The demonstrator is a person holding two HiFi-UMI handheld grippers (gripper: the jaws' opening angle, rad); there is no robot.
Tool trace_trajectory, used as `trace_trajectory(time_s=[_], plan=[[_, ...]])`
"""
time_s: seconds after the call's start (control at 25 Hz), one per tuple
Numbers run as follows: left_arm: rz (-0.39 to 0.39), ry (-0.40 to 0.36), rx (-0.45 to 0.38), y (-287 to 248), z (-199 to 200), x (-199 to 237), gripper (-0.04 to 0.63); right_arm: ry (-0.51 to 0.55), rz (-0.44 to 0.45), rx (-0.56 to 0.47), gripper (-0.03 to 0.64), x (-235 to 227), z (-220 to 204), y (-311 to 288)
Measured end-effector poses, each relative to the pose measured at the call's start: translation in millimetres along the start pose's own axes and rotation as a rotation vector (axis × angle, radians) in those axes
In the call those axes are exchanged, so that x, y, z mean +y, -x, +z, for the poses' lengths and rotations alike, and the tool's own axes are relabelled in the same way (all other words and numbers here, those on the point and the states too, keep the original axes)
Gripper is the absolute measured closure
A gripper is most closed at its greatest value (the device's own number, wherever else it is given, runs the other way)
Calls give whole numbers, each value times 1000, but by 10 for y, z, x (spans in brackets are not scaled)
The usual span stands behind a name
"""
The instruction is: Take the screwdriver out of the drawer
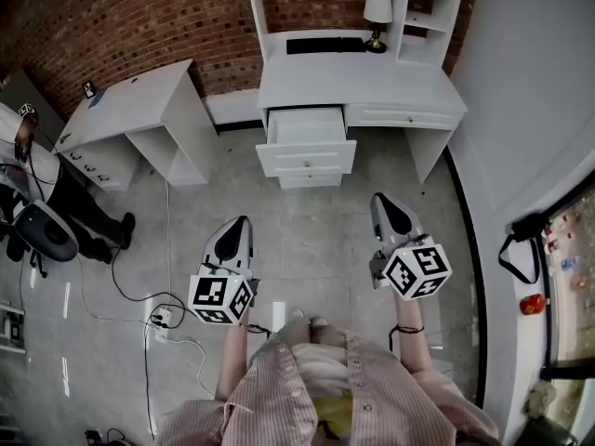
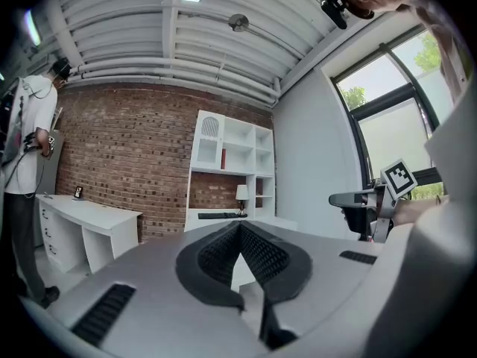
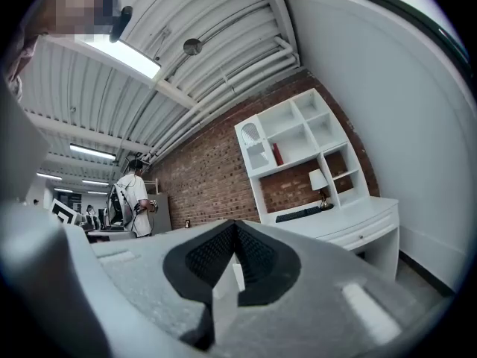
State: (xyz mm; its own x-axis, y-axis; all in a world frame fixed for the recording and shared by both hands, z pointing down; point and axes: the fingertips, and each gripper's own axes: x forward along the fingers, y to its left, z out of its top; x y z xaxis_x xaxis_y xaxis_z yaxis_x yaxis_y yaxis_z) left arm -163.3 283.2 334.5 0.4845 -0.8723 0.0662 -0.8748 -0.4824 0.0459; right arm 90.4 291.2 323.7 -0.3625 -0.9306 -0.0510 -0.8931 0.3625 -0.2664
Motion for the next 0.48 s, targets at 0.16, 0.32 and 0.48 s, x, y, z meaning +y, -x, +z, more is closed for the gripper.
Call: trace_trajectory(time_s=[0.16,0.32,0.48], plan=[[-2,19,8,-67,-77,6,597,6,13,5,611,-48,-38,-34],[-14,23,22,-191,-122,-10,597,9,18,17,600,-124,-69,-150],[-12,30,30,-350,-154,77,597,3,17,29,592,-210,-123,-341]])
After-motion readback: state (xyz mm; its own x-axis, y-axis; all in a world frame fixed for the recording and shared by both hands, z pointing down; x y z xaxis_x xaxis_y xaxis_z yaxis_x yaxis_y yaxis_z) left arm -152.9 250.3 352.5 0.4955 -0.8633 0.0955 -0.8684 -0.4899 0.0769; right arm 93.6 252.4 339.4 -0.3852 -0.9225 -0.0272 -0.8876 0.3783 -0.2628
